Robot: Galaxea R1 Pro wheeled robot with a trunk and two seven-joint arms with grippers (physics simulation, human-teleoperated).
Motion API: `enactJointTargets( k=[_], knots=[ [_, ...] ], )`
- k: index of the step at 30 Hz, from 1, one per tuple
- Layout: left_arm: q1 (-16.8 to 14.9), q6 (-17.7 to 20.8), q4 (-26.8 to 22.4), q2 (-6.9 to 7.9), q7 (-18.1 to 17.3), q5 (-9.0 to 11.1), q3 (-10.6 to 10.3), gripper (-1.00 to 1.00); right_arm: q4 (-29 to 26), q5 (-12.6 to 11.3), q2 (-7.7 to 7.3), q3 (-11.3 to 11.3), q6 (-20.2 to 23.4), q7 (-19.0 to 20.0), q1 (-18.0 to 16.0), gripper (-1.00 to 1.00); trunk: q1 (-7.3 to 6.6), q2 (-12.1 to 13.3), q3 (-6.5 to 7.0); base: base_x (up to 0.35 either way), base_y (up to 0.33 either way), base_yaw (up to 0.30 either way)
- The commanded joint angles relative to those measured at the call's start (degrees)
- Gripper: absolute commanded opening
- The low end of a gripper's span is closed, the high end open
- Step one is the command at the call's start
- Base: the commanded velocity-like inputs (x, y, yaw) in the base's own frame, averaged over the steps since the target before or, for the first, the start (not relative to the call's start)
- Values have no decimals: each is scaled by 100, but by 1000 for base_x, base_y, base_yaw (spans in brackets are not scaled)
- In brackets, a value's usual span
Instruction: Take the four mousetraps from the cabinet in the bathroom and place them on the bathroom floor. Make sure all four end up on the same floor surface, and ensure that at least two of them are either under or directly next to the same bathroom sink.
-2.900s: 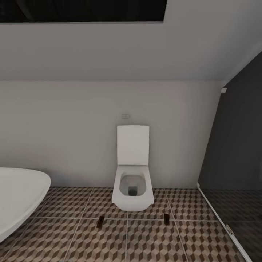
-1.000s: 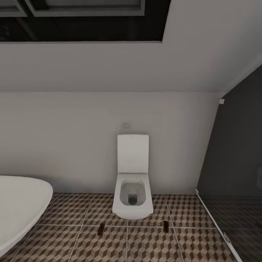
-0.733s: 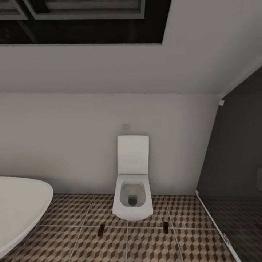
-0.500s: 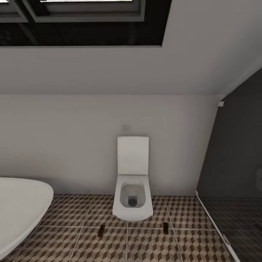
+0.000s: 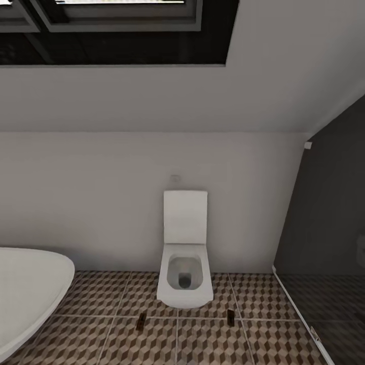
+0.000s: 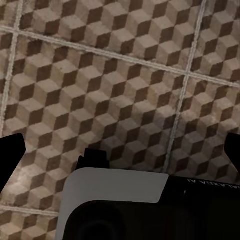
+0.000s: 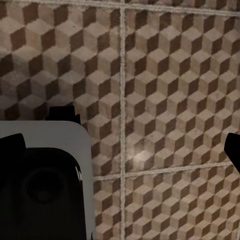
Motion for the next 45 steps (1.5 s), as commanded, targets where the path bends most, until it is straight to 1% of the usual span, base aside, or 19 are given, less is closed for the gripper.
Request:
enactJointTargets(
  k=[1,23,35,45],
  knots=[
    [-4,-20,3,1,-14,-54,46,100,18,51,-2,-49,-30,-22,-7,100,0,-4,-6,0,0,0],
    [-4,-29,-63,33,-12,-52,5,100,-44,93,-4,-65,-56,-22,-7,100,0,-4,-6,0,0,0],
    [-4,-29,-60,13,-12,-48,25,100,-44,68,6,-60,-51,-22,-7,100,0,-4,-6,0,0,0],
    [-4,-29,-60,25,-12,-42,9,100,-47,84,7,-66,-57,-22,-7,100,0,-4,-6,0,0,0]
  ],
)
